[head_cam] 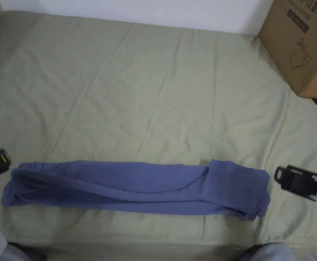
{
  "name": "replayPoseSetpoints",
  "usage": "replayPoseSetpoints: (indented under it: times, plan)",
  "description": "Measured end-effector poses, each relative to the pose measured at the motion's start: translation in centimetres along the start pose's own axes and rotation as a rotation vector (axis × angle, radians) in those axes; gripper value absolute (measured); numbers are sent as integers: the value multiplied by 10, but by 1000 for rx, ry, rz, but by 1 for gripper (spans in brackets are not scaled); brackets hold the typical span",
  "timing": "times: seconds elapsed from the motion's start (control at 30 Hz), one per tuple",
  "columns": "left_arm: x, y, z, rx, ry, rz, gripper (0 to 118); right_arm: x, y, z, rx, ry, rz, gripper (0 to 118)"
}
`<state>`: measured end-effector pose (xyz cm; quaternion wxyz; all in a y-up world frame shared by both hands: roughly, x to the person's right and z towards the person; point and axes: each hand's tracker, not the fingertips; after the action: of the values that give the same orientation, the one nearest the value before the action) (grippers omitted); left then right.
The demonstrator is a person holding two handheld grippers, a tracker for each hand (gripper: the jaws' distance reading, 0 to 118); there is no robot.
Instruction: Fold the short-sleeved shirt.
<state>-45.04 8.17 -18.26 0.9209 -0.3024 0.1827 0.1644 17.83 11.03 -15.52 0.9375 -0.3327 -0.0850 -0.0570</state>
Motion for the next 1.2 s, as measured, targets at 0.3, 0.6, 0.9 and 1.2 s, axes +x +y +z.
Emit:
replayPoseSetpoints:
  times: [0.3,0.6,0.9,1.2]
  plan:
    - [87,4,60,423,-80,-279,102,-81,36,52,451,28,129,114]
    - [112,-6,71,404,-168,-338,0,-111,22,38,390,173,23,4]
    - [73,15,45,278,-235,-305,0,-114,14,25,333,207,83,0]
    - [-15,39,-43,-220,-364,-19,118,-128,9,18,281,232,121,0]
